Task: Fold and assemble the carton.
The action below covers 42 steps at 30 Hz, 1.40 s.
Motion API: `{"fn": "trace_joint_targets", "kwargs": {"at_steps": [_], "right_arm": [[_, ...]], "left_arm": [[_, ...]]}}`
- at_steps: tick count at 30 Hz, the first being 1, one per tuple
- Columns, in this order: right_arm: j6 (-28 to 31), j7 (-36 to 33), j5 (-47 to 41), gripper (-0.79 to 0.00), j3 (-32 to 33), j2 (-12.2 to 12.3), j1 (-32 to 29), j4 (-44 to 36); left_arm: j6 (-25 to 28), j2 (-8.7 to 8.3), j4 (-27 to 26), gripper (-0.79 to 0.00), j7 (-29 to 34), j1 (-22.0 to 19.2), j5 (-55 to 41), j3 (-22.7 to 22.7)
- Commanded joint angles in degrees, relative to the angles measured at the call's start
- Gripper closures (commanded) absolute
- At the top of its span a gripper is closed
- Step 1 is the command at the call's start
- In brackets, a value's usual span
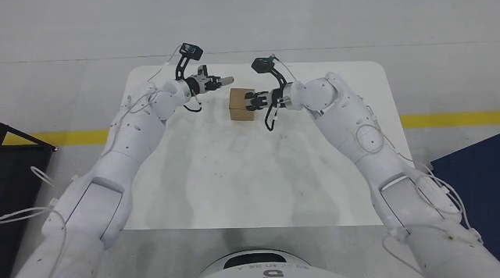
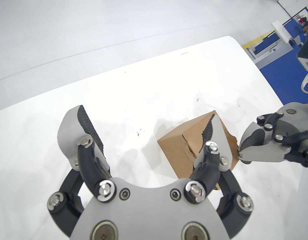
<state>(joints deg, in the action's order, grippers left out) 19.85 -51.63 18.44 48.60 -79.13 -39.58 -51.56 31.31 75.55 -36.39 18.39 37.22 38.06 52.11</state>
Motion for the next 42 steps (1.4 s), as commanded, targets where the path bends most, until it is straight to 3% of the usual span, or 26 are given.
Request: {"fn": "trace_joint_targets", "kwargs": {"at_steps": [1,15,27,34,37,42], "right_arm": [[0.02,-0.1,-0.1,0.0,0.19,0.05,0.14,-0.36],[-1.94,0.12,-1.77,0.0,-0.35,-0.69,1.32,1.95],[-1.88,-1.14,-2.65,0.0,0.09,-0.7,1.99,2.65],[0.45,-0.31,-2.86,0.0,9.42,3.01,-0.92,-4.51],[-0.38,-0.73,-2.14,0.0,15.72,5.36,-5.13,-10.9],[-4.03,-2.35,-1.18,0.0,25.07,8.34,-13.44,-23.53]], "left_arm": [[0.74,0.65,1.75,-0.785,-0.33,-1.0,-0.31,-0.75],[4.61,5.17,12.36,-0.785,-2.05,-6.79,-1.75,-4.56],[6.87,7.52,17.28,-0.785,-2.3,-8.92,-1.49,-6.02],[11.79,8.4,18.83,-0.785,-0.71,-9.14,-2.23,-6.36],[17.91,8.72,19.49,-0.785,0.75,-8.4,-5.52,-5.64],[26.52,9.54,20.95,-0.785,8.97,-7.84,-14.36,-3.97]]}}
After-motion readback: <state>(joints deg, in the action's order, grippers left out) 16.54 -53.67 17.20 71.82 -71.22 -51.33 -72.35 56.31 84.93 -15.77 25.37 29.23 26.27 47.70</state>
